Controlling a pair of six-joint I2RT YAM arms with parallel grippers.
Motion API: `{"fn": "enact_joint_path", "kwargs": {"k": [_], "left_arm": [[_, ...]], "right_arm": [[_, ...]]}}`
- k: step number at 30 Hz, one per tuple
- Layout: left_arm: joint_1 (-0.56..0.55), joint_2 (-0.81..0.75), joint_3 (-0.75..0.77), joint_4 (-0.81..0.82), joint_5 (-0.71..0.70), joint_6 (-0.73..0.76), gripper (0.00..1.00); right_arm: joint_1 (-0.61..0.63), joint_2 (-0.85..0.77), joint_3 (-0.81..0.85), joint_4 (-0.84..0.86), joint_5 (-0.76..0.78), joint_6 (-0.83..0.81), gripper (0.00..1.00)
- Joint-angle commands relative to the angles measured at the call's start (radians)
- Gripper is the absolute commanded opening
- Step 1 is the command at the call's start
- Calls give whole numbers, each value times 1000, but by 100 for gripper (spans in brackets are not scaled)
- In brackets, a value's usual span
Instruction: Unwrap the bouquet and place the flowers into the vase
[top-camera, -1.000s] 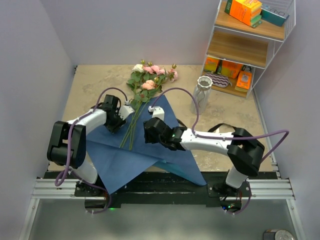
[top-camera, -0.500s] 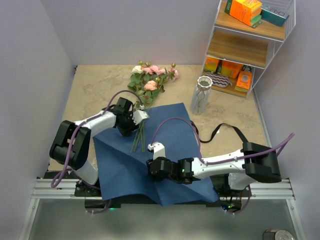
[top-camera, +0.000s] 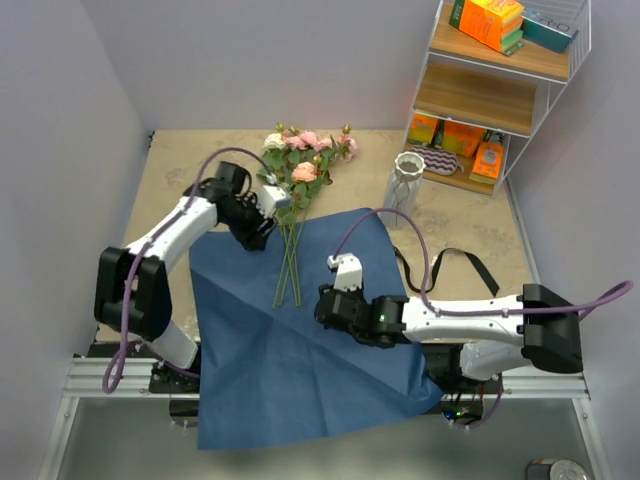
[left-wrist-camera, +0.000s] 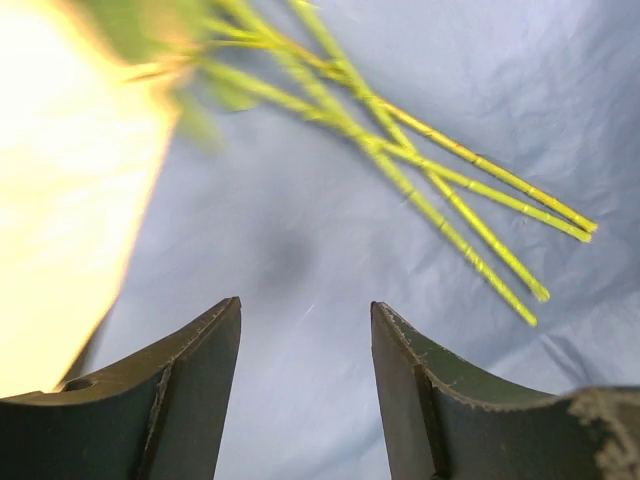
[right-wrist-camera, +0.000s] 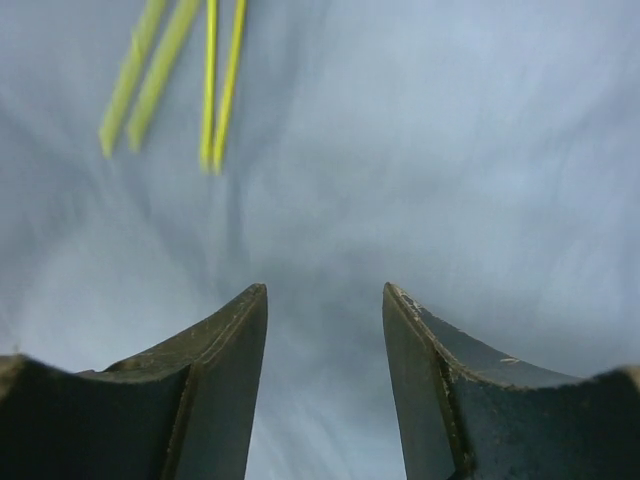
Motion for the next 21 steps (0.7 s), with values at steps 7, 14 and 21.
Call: {"fn": "enact_joint_path", "kwargs": {"k": [7,14,21], "left_arm": [[295,-213,9,-147,42,38,61],[404,-245,-57,-153,54,70,59],[420,-284,-89,-147,61,99,59]], "right_arm": [[-253,393,447,223,-51,-306,47],[-379,639,670,182,-120,-257,39],[-421,704,713,228,-154,-279,38]]}}
